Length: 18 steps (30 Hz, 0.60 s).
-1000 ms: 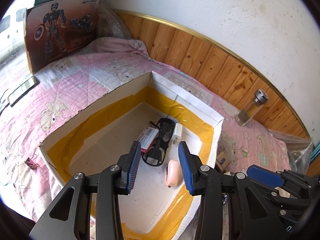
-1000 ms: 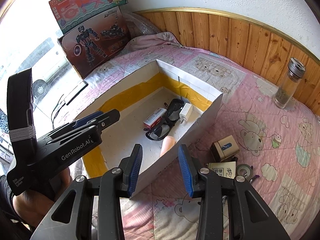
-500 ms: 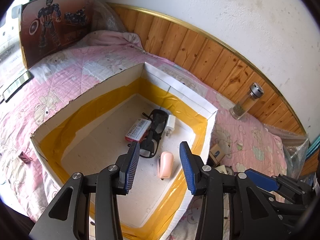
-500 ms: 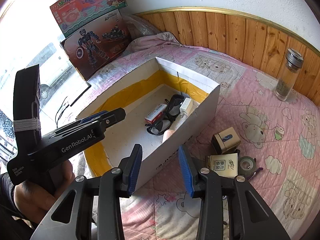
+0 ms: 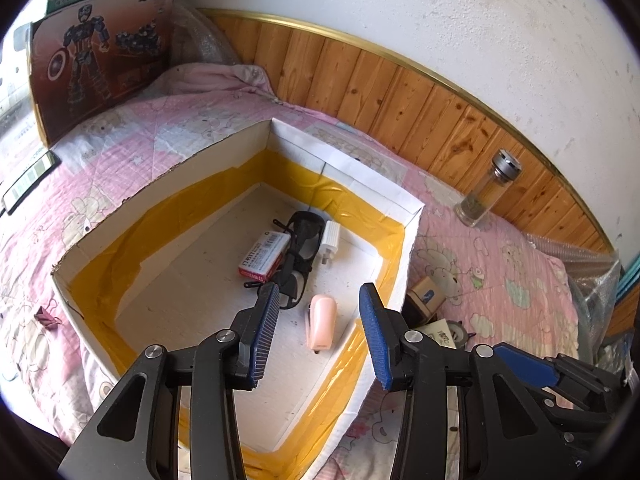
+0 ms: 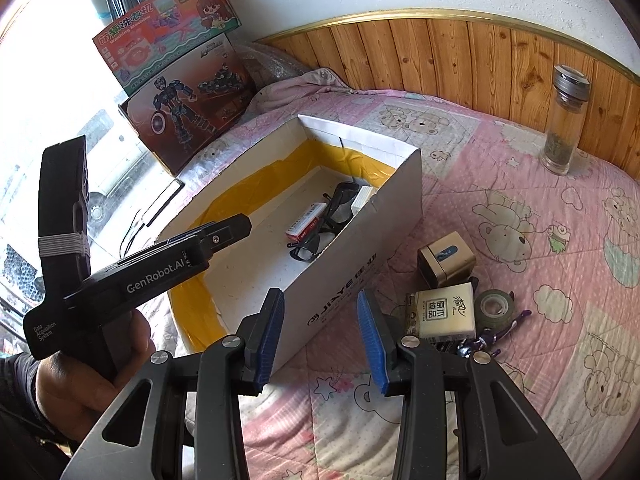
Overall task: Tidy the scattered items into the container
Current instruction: 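Withdraw both grippers from the box back toward the item pile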
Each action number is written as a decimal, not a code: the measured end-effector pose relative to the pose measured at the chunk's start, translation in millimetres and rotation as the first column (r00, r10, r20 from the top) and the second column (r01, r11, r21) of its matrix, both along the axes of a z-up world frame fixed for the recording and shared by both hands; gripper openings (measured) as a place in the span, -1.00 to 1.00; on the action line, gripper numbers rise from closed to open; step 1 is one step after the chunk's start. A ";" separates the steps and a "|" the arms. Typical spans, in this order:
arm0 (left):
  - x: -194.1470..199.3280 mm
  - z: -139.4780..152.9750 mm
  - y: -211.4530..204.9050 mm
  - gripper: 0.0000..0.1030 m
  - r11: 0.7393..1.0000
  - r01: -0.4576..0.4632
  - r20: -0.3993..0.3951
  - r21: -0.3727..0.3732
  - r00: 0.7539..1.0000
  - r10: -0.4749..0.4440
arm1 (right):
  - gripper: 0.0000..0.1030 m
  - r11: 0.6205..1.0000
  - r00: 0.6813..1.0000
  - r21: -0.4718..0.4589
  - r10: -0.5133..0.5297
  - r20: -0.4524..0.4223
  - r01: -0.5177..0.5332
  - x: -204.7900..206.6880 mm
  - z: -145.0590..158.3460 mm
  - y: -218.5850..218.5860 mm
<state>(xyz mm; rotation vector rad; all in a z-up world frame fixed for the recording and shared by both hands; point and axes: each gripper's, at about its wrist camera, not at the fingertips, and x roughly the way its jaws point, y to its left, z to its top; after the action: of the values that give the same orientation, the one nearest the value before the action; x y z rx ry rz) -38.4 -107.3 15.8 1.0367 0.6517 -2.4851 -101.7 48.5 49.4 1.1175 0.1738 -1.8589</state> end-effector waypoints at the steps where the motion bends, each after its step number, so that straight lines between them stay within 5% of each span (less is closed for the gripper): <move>1: -0.4 -0.1 1.1 -0.15 1.000 0.003 0.001 -0.002 1.000 -0.003 | -0.22 1.000 1.000 -0.004 -0.002 0.002 0.002 0.0 -0.6 1.6; 18: -6.6 0.6 36.2 -0.14 0.994 0.086 0.003 -0.070 0.996 -0.086 | -0.01 0.993 0.993 -0.054 -0.106 0.050 0.109 -8.8 -20.5 44.6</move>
<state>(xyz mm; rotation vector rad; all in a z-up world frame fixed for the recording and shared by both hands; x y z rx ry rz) -45.0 -71.1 16.4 1.0599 0.5264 -2.5614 -110.5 93.1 28.9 1.1505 0.0344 -1.9182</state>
